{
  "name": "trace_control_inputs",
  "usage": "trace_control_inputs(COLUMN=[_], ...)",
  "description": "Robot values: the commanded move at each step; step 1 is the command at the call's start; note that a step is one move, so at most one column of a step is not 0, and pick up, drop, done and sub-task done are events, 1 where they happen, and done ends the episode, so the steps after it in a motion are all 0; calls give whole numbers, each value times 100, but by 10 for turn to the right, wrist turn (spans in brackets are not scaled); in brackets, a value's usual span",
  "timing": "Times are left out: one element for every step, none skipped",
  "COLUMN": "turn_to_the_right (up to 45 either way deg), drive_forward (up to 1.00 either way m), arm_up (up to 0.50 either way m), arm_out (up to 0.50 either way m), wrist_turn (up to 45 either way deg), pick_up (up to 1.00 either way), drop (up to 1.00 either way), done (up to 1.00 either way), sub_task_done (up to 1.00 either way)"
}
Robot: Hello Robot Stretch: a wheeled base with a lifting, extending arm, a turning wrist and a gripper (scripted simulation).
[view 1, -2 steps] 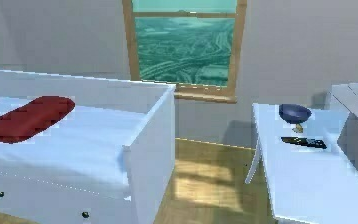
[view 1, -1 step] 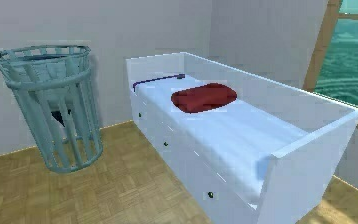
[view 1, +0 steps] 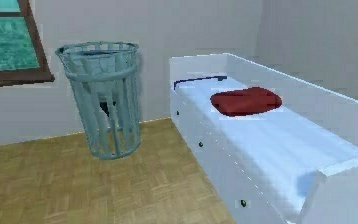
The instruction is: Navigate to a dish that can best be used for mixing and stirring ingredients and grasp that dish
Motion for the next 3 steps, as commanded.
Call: trace_control_inputs(turn_to_the_right=[450, 180, 0], drive_forward=[0, 0, 100], arm_up=[0, 0, 0], arm_out=[0, 0, 0], wrist_turn=[0, 0, 0], pick_up=[0, 0, 0], drop=[0, 0, 0], done=[0, 0, 0], sub_task_done=[0, 0, 0])
